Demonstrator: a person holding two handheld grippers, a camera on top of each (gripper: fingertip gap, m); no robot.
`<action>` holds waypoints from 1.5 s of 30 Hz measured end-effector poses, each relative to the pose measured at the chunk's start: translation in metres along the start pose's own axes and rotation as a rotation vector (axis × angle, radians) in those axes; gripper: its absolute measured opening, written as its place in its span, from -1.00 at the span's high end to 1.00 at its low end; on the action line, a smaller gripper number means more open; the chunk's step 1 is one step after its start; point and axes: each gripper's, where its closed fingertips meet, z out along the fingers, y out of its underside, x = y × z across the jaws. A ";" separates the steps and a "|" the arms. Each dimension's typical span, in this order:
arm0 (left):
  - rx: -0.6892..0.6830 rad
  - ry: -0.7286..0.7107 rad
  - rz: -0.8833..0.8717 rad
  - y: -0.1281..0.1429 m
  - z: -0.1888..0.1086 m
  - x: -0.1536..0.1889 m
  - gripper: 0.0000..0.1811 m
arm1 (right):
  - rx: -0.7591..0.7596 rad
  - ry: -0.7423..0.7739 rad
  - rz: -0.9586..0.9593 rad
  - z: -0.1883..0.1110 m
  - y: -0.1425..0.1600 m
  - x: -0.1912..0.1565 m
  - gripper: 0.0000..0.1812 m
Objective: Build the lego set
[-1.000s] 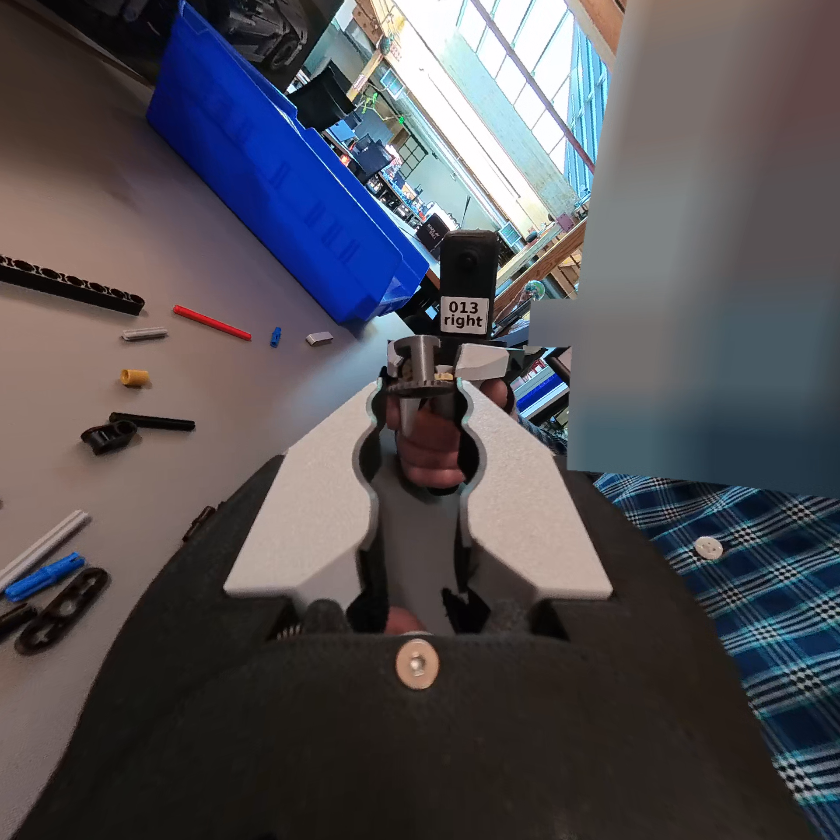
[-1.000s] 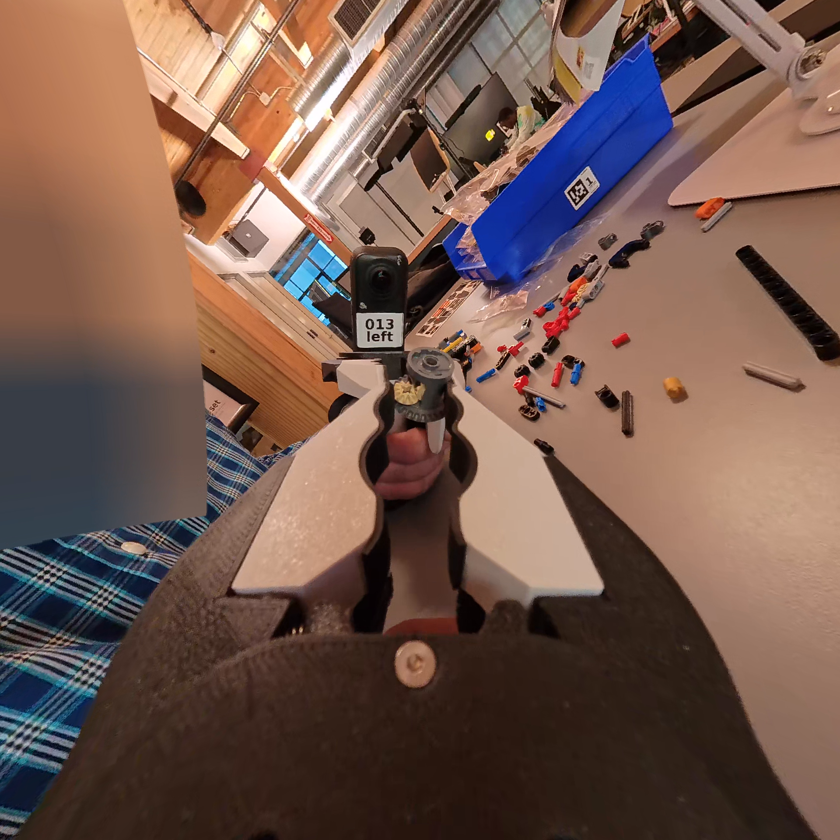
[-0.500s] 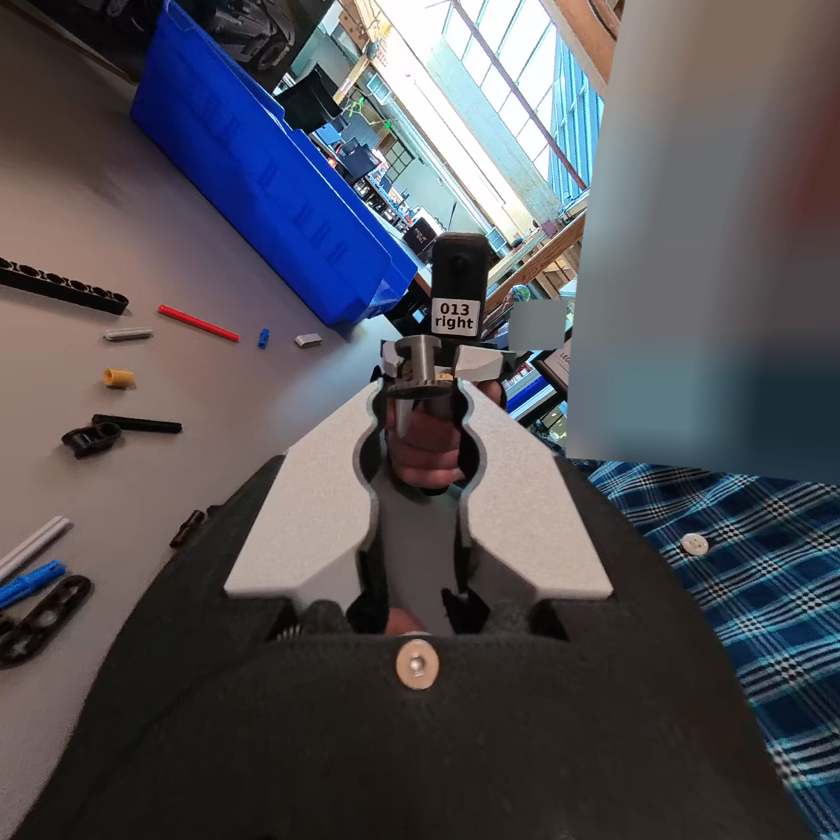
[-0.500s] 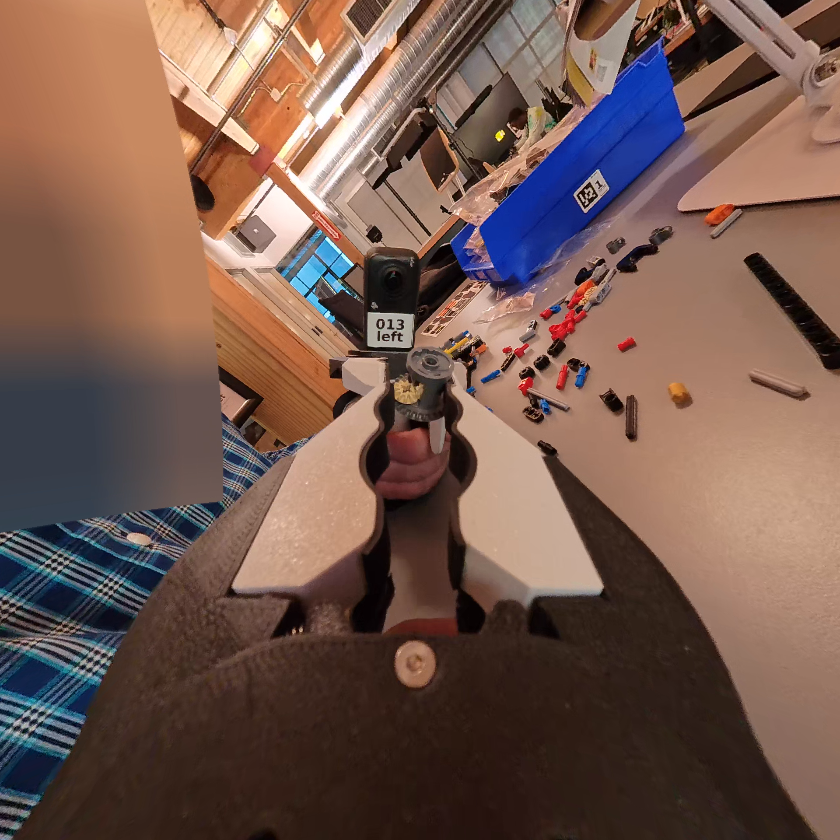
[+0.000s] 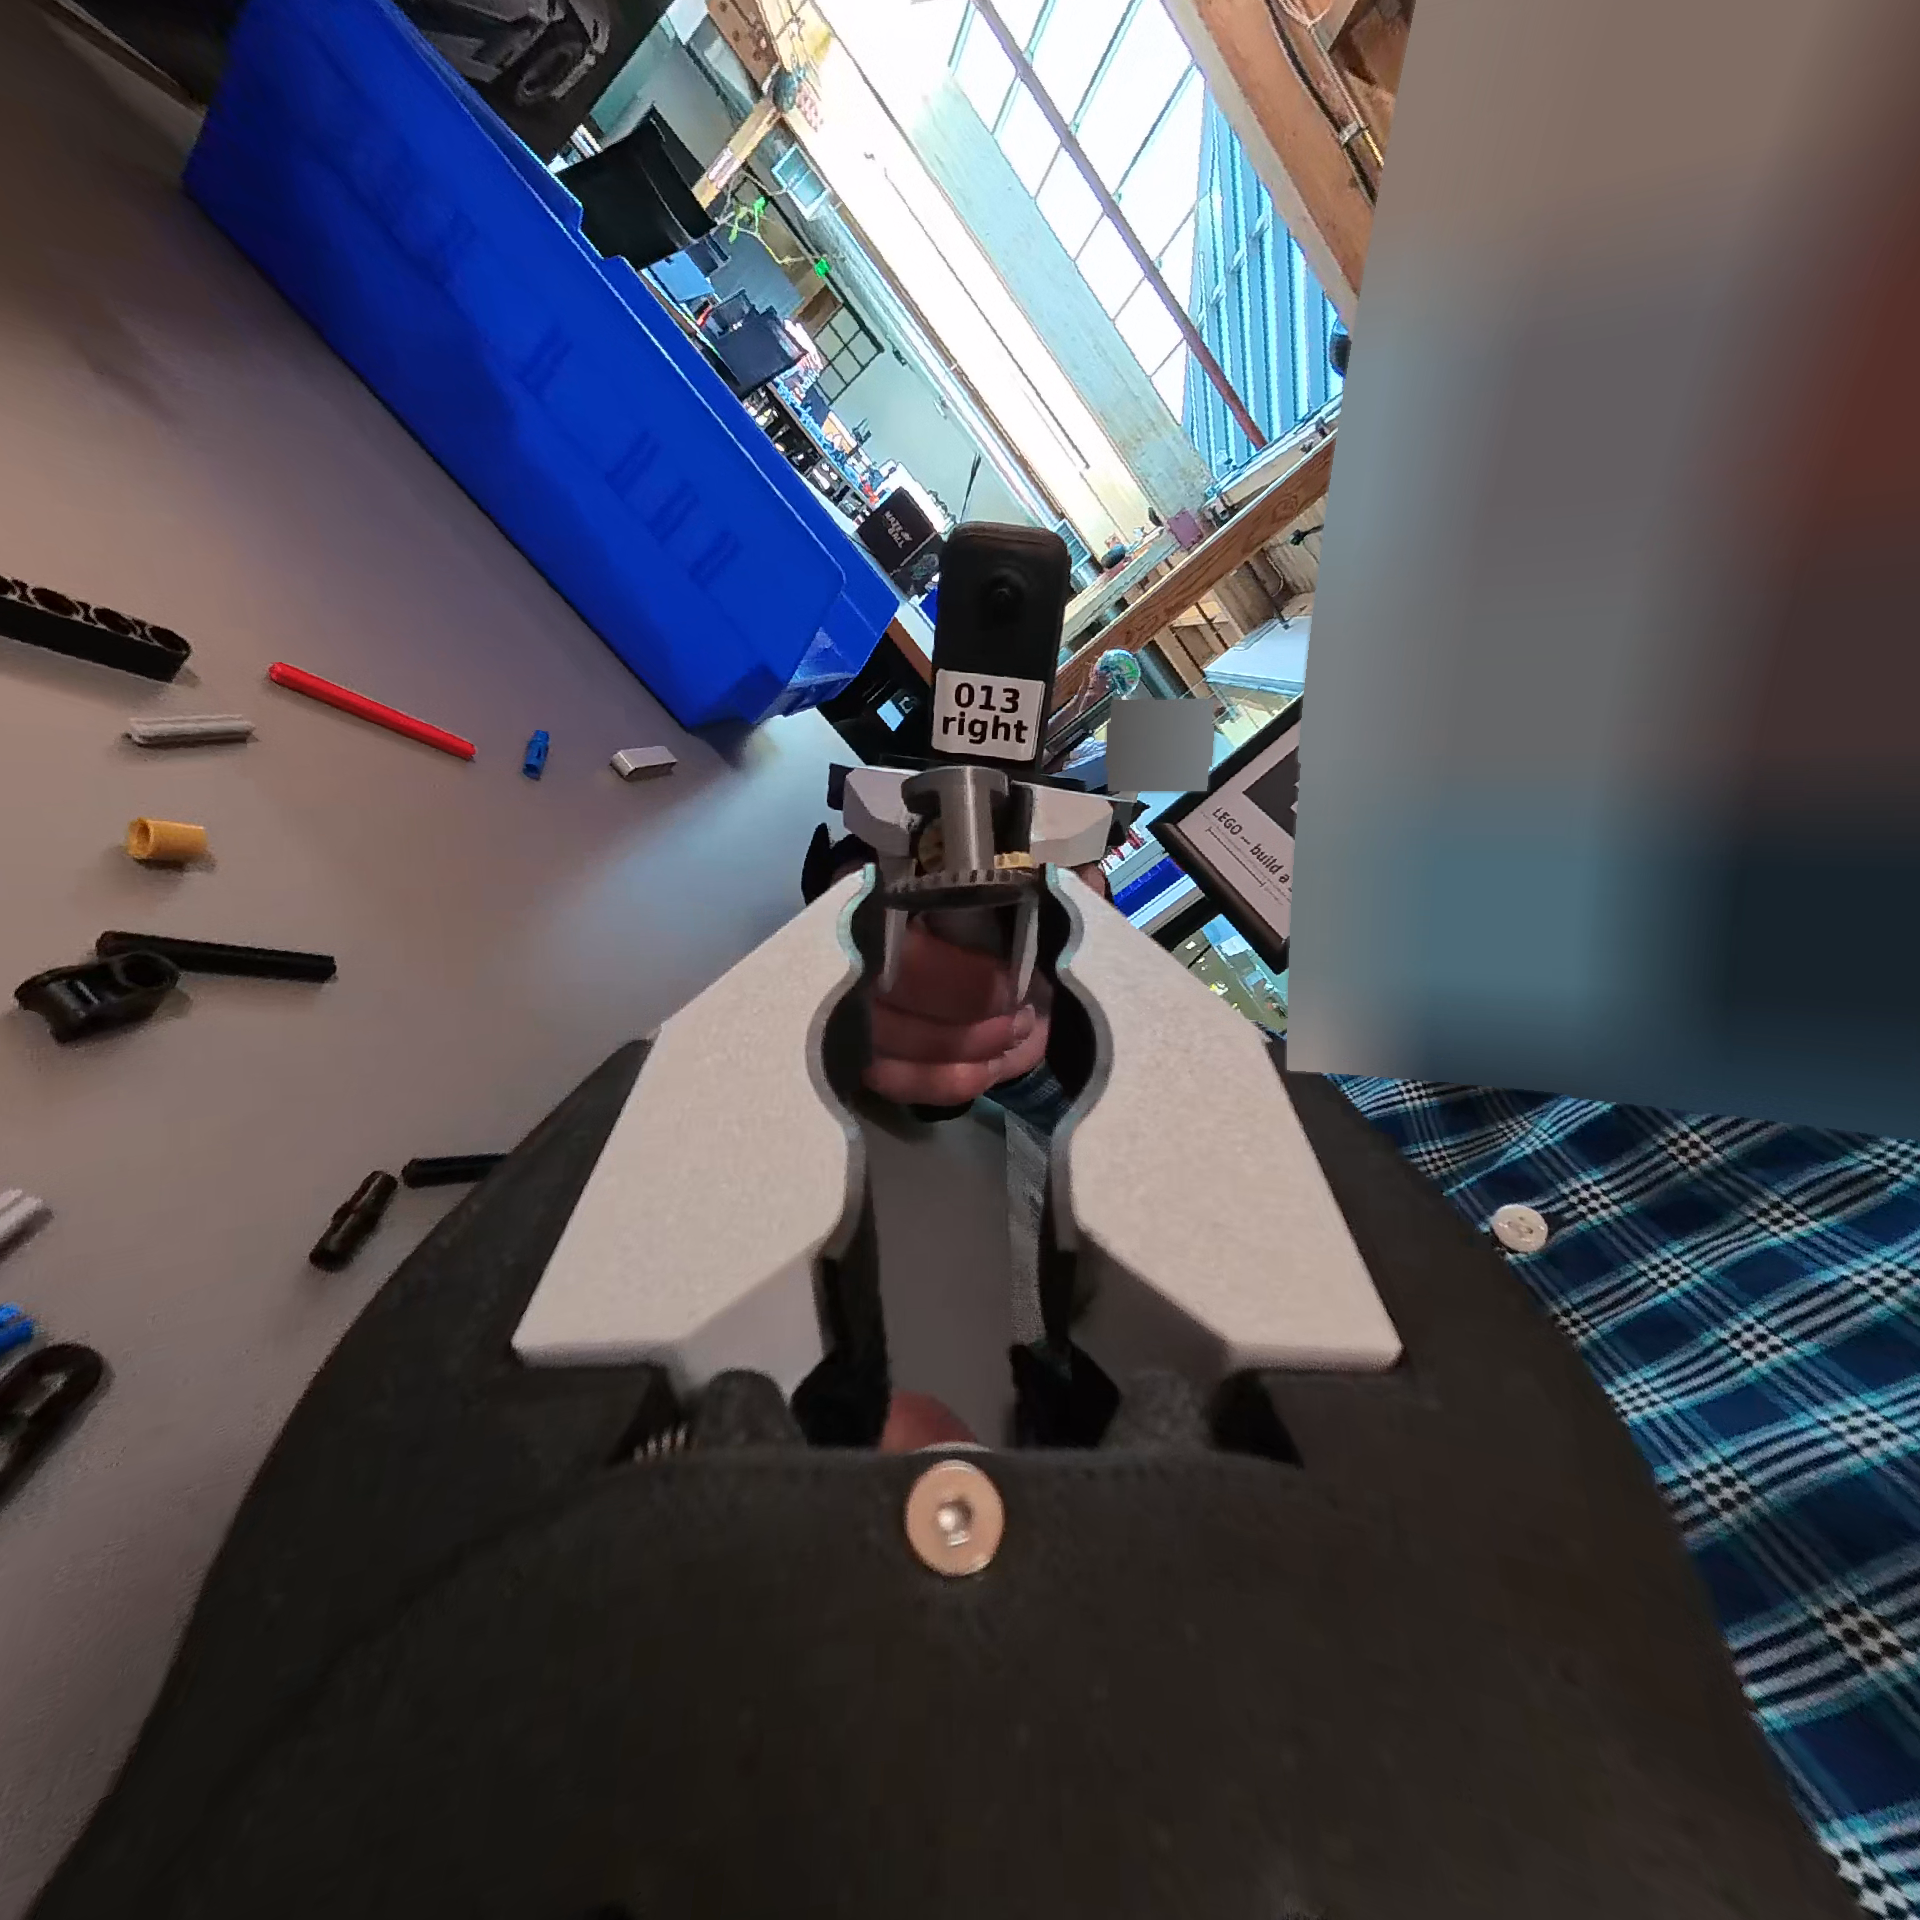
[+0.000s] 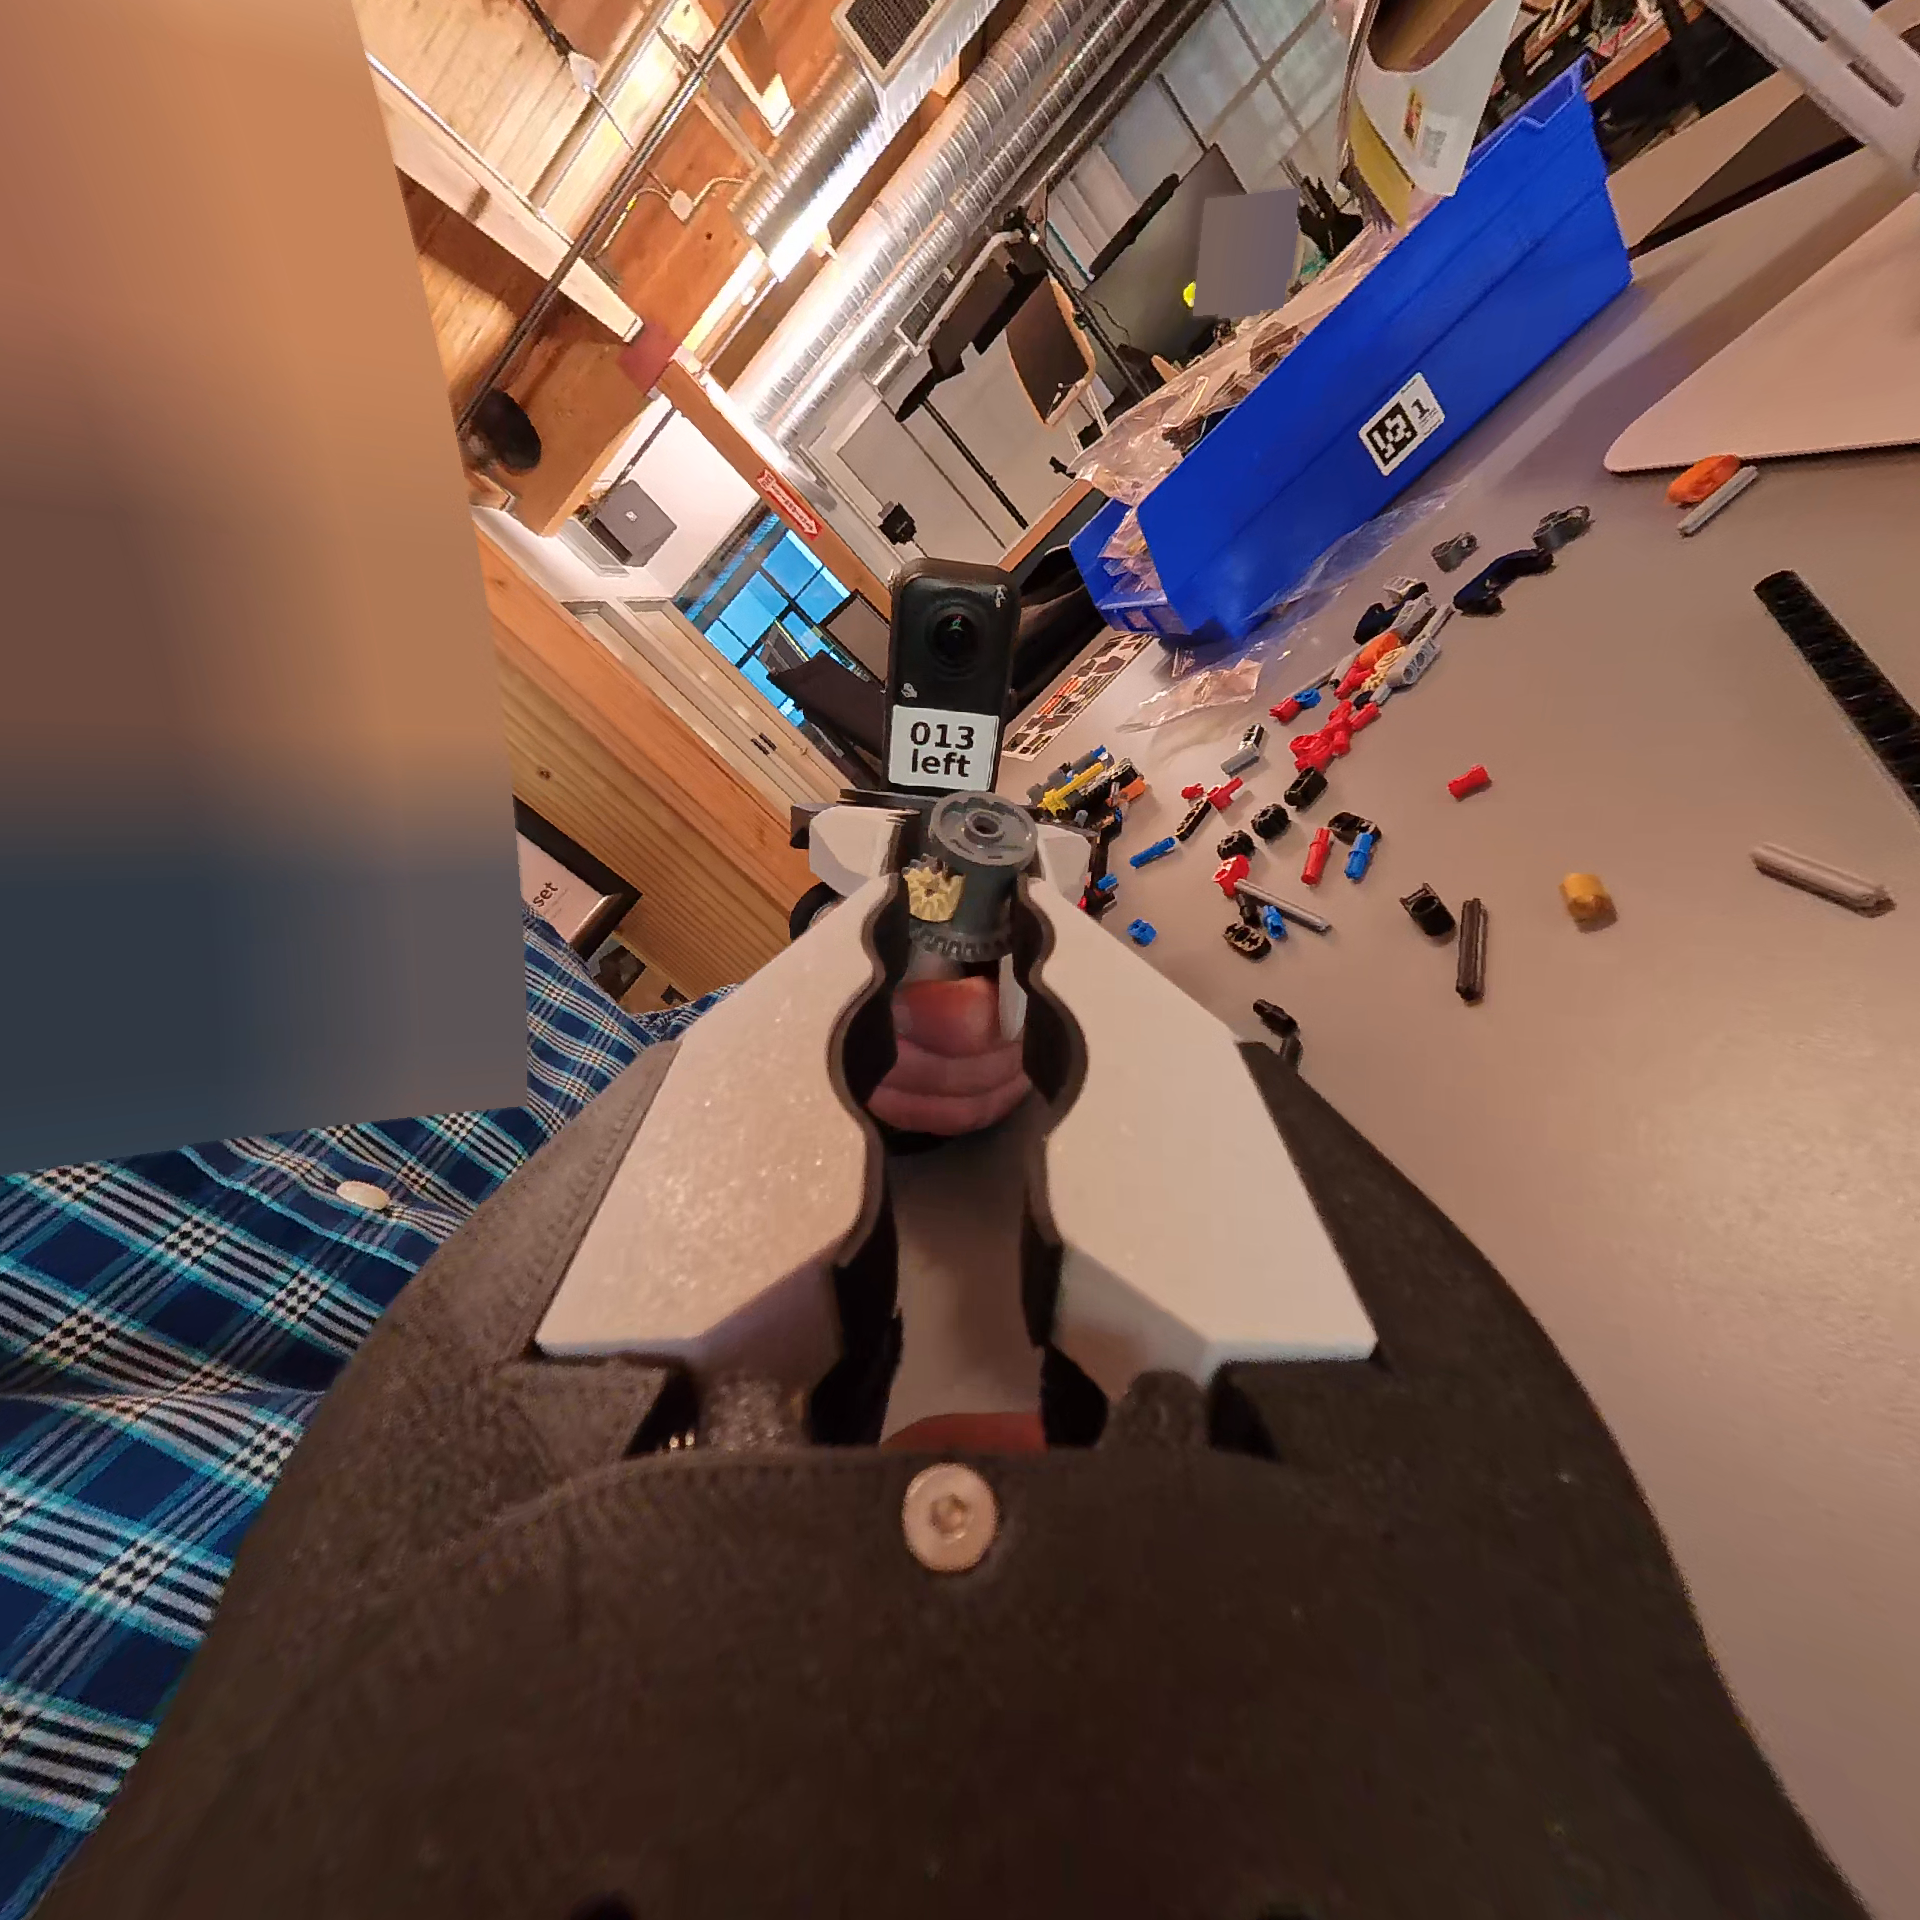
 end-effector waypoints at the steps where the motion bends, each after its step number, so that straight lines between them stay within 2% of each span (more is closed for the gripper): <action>1: 0.000 -0.002 -0.001 0.000 0.000 -0.001 0.72 | 0.000 0.002 -0.002 0.000 0.000 0.000 0.80; 26: -0.025 -0.017 0.023 0.004 0.002 -0.001 0.71 | -0.007 -0.001 0.013 0.001 0.002 0.000 0.81; 45: -0.045 -0.031 0.043 0.007 0.003 -0.002 0.72 | -0.067 0.026 -0.081 -0.002 0.006 0.002 0.80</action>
